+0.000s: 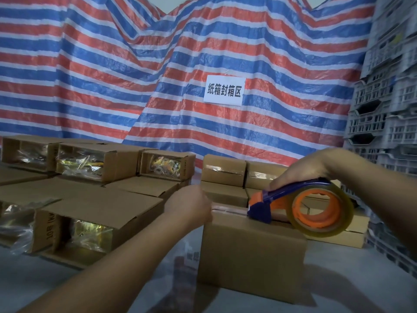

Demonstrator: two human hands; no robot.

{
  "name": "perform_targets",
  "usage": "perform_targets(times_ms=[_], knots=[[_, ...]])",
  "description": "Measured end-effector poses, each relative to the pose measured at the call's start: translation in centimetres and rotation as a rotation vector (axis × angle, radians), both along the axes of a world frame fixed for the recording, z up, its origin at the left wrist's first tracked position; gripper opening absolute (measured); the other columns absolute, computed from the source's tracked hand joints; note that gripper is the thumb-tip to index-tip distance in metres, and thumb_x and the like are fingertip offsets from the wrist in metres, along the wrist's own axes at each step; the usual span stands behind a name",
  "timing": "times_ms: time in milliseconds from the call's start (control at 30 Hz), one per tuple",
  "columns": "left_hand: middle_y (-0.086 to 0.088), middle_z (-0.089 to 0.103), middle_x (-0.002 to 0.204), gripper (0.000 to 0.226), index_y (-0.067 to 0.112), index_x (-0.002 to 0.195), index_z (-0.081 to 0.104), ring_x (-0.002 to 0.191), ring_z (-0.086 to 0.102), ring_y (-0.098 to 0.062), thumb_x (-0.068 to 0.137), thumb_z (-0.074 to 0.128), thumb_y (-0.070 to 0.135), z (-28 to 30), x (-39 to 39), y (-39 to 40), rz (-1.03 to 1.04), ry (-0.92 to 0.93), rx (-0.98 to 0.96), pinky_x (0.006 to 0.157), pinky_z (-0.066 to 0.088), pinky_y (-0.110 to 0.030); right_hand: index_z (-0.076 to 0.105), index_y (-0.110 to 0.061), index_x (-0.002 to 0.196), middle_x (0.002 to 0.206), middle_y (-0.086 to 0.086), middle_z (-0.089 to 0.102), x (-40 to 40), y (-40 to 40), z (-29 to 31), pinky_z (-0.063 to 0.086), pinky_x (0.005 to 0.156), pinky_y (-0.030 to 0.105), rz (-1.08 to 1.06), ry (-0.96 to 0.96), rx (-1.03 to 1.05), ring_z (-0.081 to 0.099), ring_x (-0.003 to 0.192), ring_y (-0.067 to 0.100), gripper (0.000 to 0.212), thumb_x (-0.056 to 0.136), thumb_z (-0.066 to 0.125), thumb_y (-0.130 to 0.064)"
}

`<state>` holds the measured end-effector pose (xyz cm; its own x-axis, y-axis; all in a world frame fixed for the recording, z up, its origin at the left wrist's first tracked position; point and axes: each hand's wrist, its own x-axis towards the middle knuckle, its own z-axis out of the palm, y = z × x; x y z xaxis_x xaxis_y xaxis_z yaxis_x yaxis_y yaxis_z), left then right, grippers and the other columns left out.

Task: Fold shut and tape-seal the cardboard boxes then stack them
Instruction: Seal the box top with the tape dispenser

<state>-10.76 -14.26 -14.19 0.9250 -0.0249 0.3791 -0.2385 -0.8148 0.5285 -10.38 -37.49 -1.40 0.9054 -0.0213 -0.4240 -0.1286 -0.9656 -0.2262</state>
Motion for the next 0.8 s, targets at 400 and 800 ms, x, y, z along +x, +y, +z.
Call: perform_targets(times_ms=[400,800], knots=[[0.002,0.032,0.158,0.068,0.027,0.151,0.031,0.145,0.027,-0.014,0.097,0.022,0.066,-2.2,-2.1,-2.2,-0.346,-0.154,0.486,0.116,0.023,-0.034,0.058,-0.009,0.123,0.082,0.003,0.067,-0.1,-0.5,0.0,0.049,0.067,0.022,0.03,-0.028,-0.039,0.062,0.065,0.012,0.071,0.082,0.059,-0.066],[0.004,0.025,0.161,0.07,0.029,0.154,0.024,0.147,0.022,-0.013,0.095,0.016,0.067,-2.6,-1.9,-2.1,-0.344,-0.137,0.523,0.119,0.018,-0.035,0.065,-0.018,0.107,0.074,-0.001,0.069,-2.1,-7.4,-0.4,0.052,0.061,0.022,-0.029,-0.048,-0.013,0.063,0.06,0.011,0.052,0.089,0.056,-0.067]])
